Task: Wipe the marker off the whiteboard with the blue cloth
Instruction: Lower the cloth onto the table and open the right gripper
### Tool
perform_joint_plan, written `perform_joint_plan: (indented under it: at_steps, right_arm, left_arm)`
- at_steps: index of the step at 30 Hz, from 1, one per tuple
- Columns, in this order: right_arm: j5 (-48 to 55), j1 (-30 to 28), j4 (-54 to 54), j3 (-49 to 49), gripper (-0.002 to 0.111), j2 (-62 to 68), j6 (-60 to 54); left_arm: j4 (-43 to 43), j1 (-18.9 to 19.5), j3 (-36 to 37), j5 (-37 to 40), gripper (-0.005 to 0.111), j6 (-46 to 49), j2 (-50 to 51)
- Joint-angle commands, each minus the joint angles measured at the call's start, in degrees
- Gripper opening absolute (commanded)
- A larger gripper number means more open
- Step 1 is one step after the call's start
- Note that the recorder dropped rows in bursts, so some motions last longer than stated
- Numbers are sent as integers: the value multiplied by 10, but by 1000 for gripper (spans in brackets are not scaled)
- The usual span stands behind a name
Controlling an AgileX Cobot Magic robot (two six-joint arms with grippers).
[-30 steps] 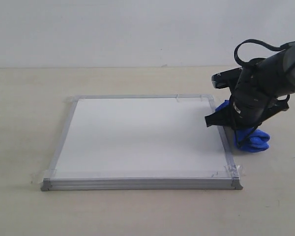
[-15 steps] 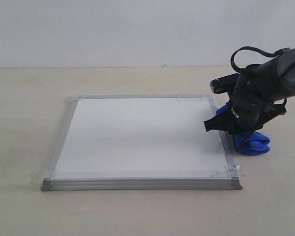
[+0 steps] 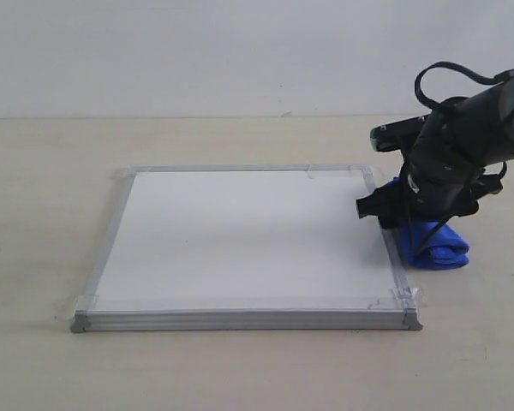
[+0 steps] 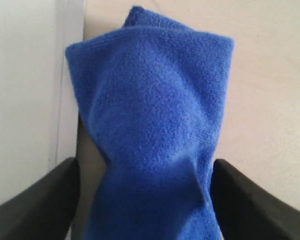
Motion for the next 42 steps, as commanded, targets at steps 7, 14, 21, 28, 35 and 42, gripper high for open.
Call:
perform_joint_plan:
  at_steps: [7, 14, 21, 28, 35, 42]
  right_arm:
    - [5, 3, -1, 2, 53, -51, -19]
    - [25, 3, -11, 3, 1, -51, -27]
    - [26, 3, -12, 5, 0, -45, -34]
    - [14, 3, -13, 16, 0, -5, -36]
    - [1, 3, 14, 16, 0, -1, -66]
    - [-12, 3, 14, 16, 0, -71, -78]
  left_arm:
    - [-4, -4, -2, -2, 4, -1, -2]
    - [-4, -4, -2, -2, 4, -1, -2]
    - [-4, -4, -2, -2, 4, -1, -2]
    - [-4, -4, -2, -2, 4, -1, -2]
    - [-4, -4, -2, -2, 4, -1, -2]
    - [-4, -4, -2, -2, 4, -1, -2]
